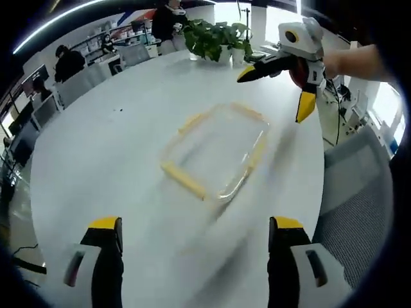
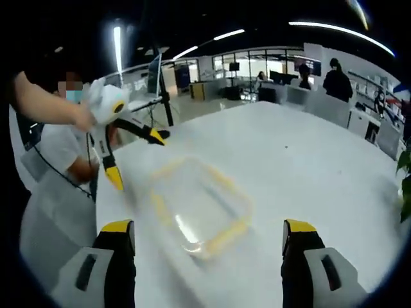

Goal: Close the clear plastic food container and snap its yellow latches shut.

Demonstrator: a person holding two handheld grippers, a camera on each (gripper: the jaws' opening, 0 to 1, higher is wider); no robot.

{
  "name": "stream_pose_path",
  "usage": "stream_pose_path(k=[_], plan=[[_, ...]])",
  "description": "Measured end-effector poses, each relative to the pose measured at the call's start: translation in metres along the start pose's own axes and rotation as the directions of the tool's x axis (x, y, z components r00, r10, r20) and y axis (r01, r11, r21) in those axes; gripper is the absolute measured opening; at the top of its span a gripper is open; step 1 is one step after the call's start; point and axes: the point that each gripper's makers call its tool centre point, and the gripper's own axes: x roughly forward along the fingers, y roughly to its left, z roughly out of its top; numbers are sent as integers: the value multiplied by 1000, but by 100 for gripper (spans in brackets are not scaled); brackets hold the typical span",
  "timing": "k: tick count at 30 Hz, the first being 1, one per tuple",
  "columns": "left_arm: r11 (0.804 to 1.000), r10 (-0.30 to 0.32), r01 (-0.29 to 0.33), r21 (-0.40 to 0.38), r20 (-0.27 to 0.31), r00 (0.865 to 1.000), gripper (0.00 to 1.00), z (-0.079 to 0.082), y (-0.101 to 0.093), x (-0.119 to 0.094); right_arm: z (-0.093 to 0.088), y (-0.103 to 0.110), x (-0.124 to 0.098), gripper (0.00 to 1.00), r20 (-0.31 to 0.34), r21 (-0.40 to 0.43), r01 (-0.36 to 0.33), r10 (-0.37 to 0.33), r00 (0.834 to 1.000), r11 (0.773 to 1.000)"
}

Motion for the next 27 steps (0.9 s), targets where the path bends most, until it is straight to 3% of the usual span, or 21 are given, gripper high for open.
stream_pose_path(k=[14,27], plan=[[994,57,-51,-99,64,996,95,-12,0,-14,4,0,-14,96,75,67,57,-62,995,996],[974,120,-93,-209,121,985,94,-30,-5,-26,-6,6,-28,96,118,118,99,-113,987,988]])
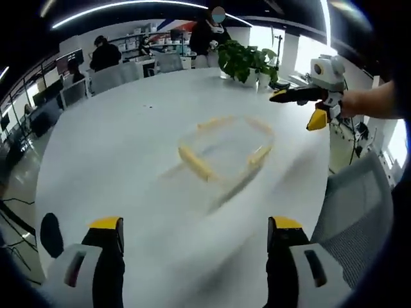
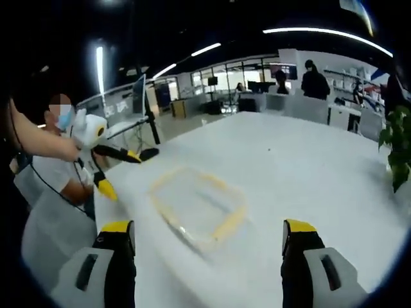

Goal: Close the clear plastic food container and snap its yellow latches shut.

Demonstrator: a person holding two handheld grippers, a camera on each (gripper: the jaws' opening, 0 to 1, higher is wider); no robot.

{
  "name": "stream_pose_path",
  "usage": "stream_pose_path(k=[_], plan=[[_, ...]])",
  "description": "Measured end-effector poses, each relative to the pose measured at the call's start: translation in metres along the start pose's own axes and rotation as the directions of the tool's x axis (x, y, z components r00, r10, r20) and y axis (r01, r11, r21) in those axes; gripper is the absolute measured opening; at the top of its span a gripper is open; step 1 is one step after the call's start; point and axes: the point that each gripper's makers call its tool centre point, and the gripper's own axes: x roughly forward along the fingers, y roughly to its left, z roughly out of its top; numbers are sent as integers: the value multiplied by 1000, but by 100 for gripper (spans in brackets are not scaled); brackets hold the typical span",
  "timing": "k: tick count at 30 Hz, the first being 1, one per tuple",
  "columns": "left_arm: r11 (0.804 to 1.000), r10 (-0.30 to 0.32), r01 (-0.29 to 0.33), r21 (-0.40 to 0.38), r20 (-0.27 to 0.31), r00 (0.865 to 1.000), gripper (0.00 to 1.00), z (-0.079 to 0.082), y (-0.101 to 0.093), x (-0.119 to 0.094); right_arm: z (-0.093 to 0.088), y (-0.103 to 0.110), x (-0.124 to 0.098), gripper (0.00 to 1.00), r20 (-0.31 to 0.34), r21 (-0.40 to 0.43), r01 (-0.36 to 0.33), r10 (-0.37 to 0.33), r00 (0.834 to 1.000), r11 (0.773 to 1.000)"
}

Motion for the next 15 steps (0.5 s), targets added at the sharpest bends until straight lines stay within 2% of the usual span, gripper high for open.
stream_pose_path(k=[15], plan=[[997,26,-22,-72,51,998,94,-20,-5,-14,-11,10,-19,96,42,55,44,-46,998,998]])
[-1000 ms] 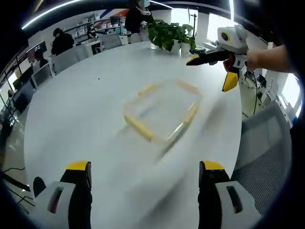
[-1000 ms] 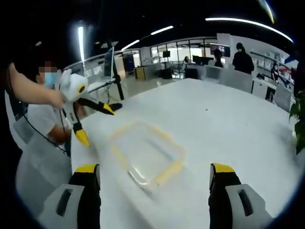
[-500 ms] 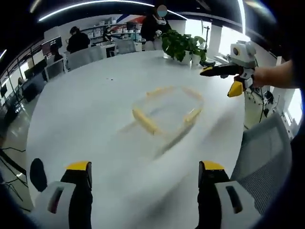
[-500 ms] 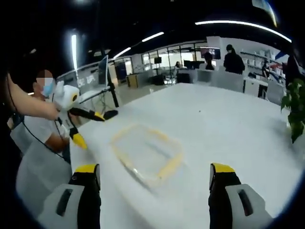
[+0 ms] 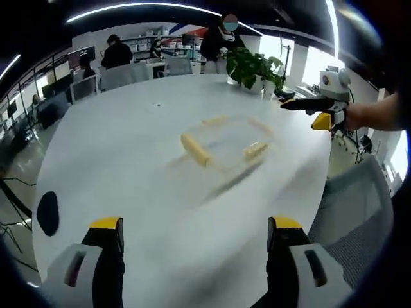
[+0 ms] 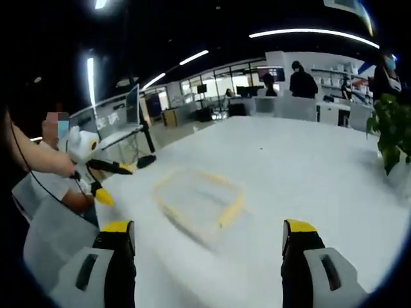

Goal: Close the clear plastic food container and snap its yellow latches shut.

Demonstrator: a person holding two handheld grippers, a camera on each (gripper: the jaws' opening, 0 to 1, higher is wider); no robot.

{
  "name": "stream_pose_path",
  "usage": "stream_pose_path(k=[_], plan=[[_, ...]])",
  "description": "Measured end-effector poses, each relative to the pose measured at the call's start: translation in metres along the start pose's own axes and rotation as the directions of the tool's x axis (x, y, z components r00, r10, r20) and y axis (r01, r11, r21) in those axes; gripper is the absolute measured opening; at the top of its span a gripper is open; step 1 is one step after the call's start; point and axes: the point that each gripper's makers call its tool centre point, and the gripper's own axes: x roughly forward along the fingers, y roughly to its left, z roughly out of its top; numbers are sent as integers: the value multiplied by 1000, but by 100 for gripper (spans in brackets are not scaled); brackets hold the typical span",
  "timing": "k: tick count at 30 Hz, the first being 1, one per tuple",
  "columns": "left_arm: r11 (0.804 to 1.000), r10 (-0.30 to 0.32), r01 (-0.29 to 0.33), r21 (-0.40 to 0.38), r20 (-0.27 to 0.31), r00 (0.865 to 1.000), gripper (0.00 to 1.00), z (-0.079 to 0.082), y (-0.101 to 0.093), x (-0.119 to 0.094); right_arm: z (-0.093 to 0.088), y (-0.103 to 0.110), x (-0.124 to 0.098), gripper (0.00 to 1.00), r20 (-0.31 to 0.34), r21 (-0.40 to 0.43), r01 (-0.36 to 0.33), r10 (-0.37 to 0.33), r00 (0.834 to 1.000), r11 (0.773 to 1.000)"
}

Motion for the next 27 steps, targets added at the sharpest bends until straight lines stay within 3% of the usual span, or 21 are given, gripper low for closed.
stream_pose_path(k=[9,14,27], plan=[[999,-3,4,-37,40,999,93,-10,-5,-12,-11,12,-11,96,8,4,6,-6,1000,1000],[997,-20,29,-75,111,994,94,-11,-9,-22,-15,23,-17,96,28,4,-2,2,1000,1000],[996,-34,46,-77,151,988,94,-22,-22,-32,-28,41,-27,97,46,42,-3,1,999,999]])
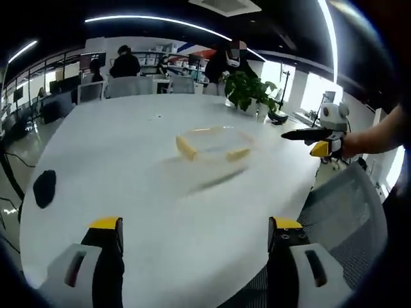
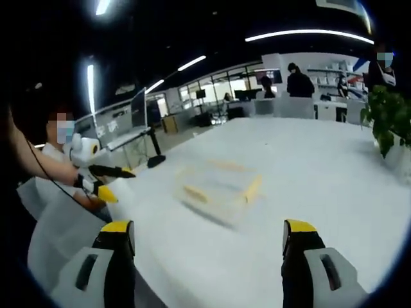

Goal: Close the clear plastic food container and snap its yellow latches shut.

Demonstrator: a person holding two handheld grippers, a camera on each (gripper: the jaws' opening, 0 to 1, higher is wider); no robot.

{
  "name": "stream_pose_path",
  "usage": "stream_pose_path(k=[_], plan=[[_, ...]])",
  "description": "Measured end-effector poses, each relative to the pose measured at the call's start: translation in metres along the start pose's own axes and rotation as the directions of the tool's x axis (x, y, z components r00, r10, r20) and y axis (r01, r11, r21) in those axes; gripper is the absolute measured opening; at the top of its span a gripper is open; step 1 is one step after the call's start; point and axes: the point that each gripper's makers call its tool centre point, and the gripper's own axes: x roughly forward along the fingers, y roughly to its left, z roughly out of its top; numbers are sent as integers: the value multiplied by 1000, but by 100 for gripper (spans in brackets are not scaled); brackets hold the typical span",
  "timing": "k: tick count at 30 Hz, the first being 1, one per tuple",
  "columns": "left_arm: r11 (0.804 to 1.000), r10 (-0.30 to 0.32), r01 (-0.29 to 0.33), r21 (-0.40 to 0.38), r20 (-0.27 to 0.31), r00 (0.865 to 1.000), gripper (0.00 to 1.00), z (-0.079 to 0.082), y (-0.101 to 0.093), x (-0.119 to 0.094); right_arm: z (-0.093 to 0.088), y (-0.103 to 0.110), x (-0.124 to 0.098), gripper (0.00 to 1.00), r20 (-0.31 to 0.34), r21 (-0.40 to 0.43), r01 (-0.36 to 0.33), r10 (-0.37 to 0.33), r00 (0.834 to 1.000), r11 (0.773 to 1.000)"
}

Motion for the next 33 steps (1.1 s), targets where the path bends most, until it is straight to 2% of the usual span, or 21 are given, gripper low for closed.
stream_pose_path(k=[4,11,22,28,33], plan=[[1000,20,-20,14,6,1000,94,-1,-1,-2,-2,2,-2,97,2,-6,6,-6,1000,1000],[999,21,-20,-32,35,999,94,1,-2,-6,-3,5,-5,97,16,13,18,-18,1000,1000],[996,76,-73,-55,59,995,93,-2,1,-12,-3,7,-8,96,24,6,31,-31,999,1000],[994,86,-82,-73,56,995,92,-7,-1,-16,-2,10,-14,96,35,2,37,-37,999,999],[992,99,-92,-90,80,992,92,-7,-3,-20,-5,10,-16,96,33,6,42,-42,999,999]])
